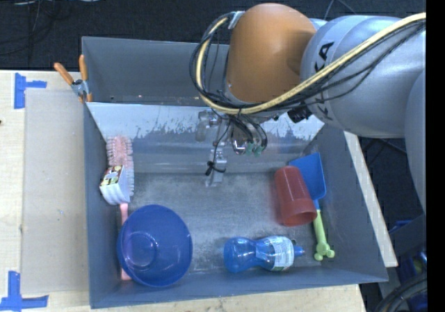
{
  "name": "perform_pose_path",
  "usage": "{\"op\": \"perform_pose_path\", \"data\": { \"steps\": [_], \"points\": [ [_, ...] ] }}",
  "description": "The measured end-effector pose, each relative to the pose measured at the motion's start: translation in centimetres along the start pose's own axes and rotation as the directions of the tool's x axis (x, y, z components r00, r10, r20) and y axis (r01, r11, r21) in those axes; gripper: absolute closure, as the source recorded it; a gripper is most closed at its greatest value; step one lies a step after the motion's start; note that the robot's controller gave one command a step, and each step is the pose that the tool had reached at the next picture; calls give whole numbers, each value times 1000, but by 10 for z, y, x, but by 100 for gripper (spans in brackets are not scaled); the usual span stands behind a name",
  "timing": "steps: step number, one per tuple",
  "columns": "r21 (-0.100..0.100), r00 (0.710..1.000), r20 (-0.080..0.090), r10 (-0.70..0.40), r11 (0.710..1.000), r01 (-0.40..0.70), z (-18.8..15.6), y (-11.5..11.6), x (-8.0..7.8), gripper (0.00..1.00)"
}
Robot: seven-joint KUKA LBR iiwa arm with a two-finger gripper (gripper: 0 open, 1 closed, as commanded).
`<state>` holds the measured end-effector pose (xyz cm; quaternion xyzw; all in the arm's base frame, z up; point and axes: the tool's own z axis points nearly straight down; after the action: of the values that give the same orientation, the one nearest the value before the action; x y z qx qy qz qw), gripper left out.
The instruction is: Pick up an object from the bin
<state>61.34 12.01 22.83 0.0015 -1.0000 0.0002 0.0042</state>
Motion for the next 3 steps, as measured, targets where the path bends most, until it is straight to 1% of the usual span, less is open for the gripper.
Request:
{"op": "perform_pose_path", "data": {
  "steps": [1, 2, 3],
  "points": [
    [-1, 1000, 7, 3, 1000, -3, -4, -1, -2, 0],
    [-1, 976, -1, 216, 976, -216, 70, 75, 58, 0],
    [1, 995, 10, -101, 995, 101, 70, 80, 48, 0]
  ]
}}
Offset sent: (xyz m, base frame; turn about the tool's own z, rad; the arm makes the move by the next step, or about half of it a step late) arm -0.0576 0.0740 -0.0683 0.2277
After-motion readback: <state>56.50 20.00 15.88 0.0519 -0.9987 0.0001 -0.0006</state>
